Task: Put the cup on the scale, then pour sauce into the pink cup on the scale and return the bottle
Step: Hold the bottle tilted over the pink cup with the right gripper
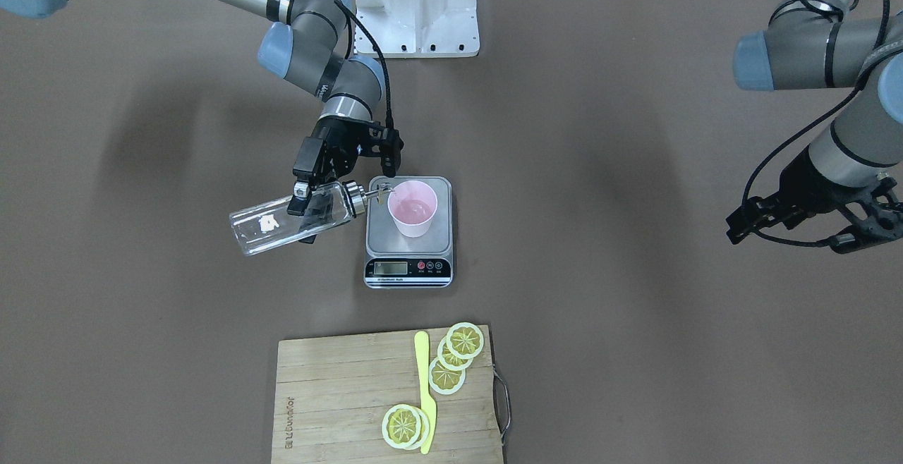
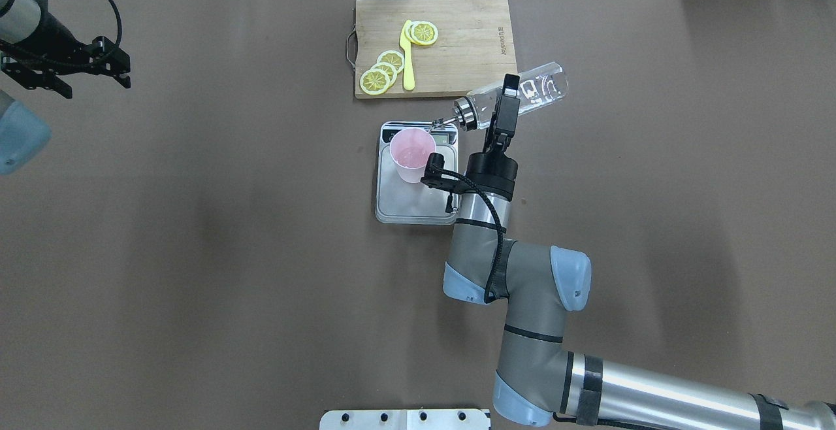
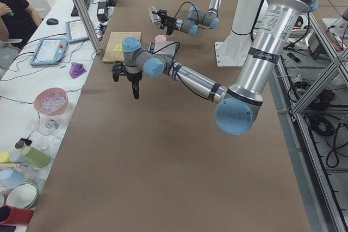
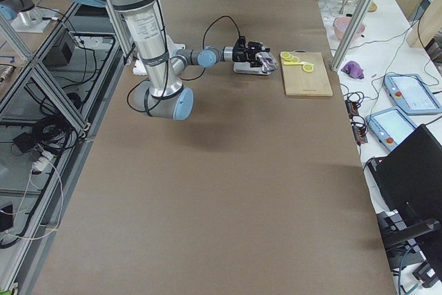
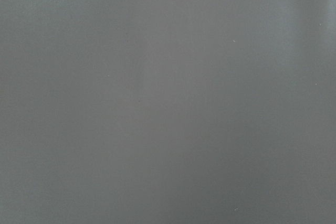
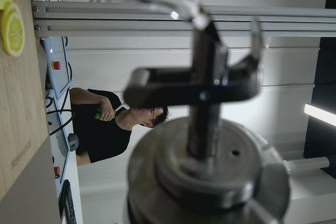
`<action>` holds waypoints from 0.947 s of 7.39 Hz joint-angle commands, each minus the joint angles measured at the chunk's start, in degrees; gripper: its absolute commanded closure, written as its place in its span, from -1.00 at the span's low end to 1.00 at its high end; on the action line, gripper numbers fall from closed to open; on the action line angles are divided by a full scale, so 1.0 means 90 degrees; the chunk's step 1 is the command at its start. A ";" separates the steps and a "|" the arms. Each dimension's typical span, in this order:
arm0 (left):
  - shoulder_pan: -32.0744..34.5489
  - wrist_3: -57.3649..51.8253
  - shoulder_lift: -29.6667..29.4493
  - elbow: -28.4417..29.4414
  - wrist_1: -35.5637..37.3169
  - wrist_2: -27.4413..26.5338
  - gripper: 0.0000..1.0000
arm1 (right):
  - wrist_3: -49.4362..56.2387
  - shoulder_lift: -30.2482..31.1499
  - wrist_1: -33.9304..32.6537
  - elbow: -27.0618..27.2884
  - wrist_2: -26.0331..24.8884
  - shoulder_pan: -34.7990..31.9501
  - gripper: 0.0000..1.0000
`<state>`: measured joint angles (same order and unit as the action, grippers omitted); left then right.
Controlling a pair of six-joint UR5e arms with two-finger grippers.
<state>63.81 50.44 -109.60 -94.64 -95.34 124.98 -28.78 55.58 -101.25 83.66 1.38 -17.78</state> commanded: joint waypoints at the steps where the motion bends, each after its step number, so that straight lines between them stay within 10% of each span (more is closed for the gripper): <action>1: 0.0000 0.0001 0.0000 -0.0002 -0.0022 0.0000 -0.97 | -0.0024 0.0035 0.0496 -0.0008 0.0051 0.0070 1.00; 7: 0.0000 0.0030 -0.0039 -0.0070 -0.0012 0.0000 -0.97 | -0.0073 0.0074 0.2358 -0.0009 0.1093 0.0110 1.00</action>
<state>63.81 50.55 -109.79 -95.00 -95.47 124.98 -29.41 56.12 -84.71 83.55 8.32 -16.79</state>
